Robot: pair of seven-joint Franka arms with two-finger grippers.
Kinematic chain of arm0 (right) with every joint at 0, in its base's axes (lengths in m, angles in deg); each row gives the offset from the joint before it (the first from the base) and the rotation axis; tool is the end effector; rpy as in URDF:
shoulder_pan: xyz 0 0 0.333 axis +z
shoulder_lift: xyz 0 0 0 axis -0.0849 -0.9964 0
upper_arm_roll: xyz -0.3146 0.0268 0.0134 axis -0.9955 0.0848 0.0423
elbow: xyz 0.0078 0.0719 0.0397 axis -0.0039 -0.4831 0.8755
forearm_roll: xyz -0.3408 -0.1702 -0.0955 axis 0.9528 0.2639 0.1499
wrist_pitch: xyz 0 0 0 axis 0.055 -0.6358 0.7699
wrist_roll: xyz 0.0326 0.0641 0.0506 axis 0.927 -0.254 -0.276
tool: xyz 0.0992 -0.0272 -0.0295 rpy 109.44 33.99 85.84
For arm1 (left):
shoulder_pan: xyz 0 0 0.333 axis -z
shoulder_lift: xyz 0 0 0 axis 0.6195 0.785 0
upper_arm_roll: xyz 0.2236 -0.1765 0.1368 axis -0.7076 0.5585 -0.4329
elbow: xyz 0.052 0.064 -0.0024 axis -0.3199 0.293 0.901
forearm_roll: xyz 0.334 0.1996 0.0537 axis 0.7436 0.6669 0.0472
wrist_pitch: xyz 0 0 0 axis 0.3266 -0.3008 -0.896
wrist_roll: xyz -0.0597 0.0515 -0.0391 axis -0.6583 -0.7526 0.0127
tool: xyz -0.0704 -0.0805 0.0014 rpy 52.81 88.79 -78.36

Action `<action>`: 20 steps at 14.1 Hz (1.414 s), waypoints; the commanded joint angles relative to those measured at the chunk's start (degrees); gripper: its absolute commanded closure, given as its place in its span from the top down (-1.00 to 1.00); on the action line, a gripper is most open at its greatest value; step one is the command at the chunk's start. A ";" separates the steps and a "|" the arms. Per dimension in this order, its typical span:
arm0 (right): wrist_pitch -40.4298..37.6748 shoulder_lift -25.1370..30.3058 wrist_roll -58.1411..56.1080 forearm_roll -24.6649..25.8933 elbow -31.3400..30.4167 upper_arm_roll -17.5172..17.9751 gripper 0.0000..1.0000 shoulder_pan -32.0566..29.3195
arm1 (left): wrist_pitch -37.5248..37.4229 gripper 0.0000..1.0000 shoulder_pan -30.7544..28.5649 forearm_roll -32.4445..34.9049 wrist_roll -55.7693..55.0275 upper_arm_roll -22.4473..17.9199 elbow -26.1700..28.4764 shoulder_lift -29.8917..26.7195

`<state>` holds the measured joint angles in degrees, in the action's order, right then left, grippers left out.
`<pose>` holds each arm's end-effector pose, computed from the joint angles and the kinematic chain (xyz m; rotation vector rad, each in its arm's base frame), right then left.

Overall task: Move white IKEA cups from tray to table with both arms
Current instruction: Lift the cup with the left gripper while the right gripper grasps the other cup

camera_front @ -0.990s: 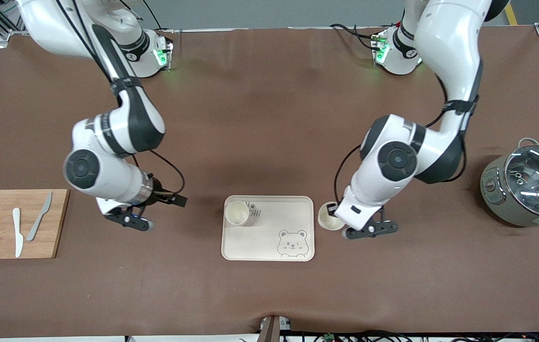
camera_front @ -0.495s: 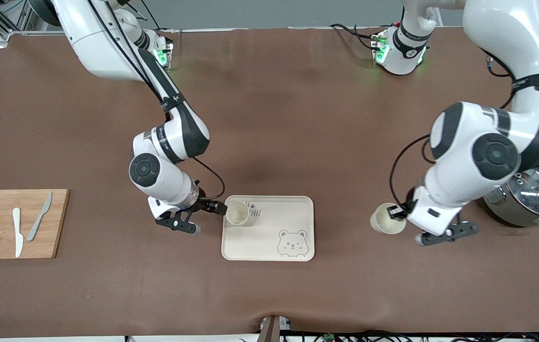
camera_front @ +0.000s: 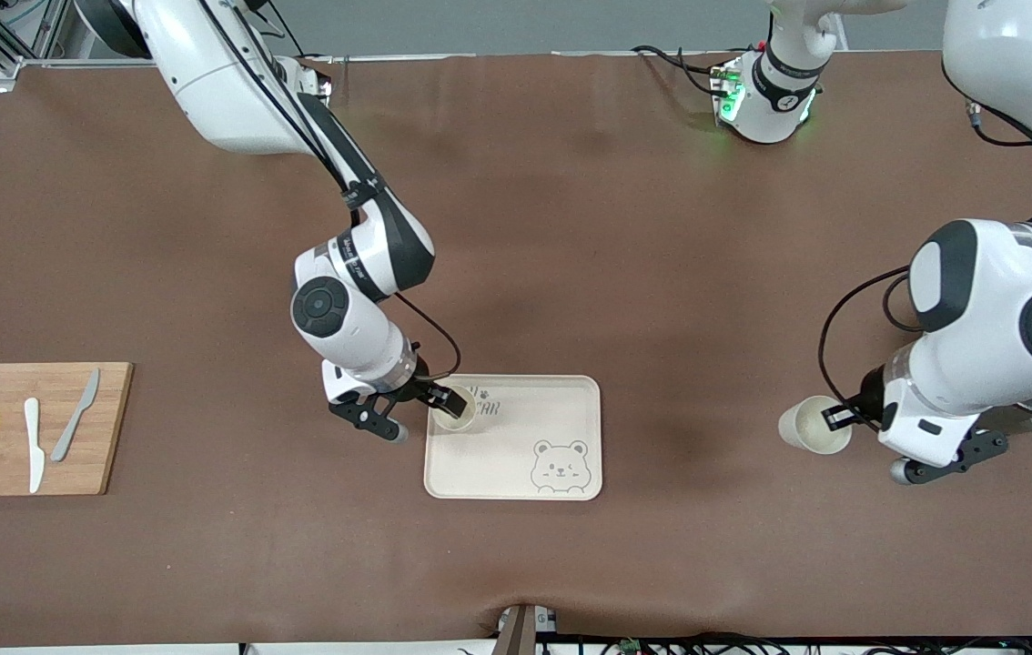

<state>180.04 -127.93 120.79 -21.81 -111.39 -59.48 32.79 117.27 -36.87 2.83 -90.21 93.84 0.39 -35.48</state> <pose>0.6341 0.3565 0.2592 -2.8106 0.6716 -0.1007 0.6994 -0.0715 0.4161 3.0874 0.5032 0.0063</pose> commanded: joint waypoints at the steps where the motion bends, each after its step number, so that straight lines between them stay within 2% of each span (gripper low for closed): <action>1: 0.76 -0.60 2.26 -0.62 0.13 -0.49 0.88 0.81 | 1.29 -1.00 -2.38 0.82 2.39 0.76 7.16 -4.26; 3: 0.76 -0.42 2.18 -0.45 -0.57 -0.58 0.88 0.82 | 4.27 -1.00 -3.35 0.82 4.50 0.76 12.43 -5.92; 5: 0.59 -0.33 2.26 -0.45 -1.19 -0.58 0.60 0.64 | 10.93 -1.00 -4.84 0.82 5.65 1.02 20.23 -8.47; 7: 0.59 -0.33 3.22 -0.45 -1.45 -0.58 0.05 0.73 | 18.32 -1.00 -4.58 0.73 5.65 1.72 26.76 -10.32; 8: 0.59 -0.33 4.01 -0.45 -1.45 -0.58 -0.20 0.90 | 19.48 -1.00 -4.58 0.73 5.65 1.98 28.26 -10.33; 9: 0.59 -0.33 4.98 -0.45 -1.45 -0.58 -0.71 1.16 | 20.36 -1.00 -4.67 0.65 5.56 2.60 29.93 -10.41; 10: 0.50 -0.33 6.12 -0.53 -1.37 -0.49 -1.00 1.34 | 22.20 -1.00 -4.76 0.73 5.65 3.12 32.12 -10.94; 14: -1.24 0.71 3.16 1.57 -1.37 -0.49 -1.00 0.99 | 31.96 -1.00 -4.84 0.73 5.74 3.31 39.25 -11.04; 16: -6.33 2.12 2.97 1.66 -0.14 -0.49 -1.00 1.08 | 33.55 -1.00 -4.76 0.73 5.74 3.31 40.22 -10.33; 20: -23.54 5.73 3.67 1.05 5.30 -0.67 -1.00 -0.76 | 36.36 -1.00 -4.76 0.73 5.91 3.31 41.46 -9.19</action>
<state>163.83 -124.69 124.18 -20.97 -108.08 -60.20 33.41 151.78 -40.95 2.83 -84.84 96.69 40.51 -44.26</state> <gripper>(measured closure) 0.978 0.969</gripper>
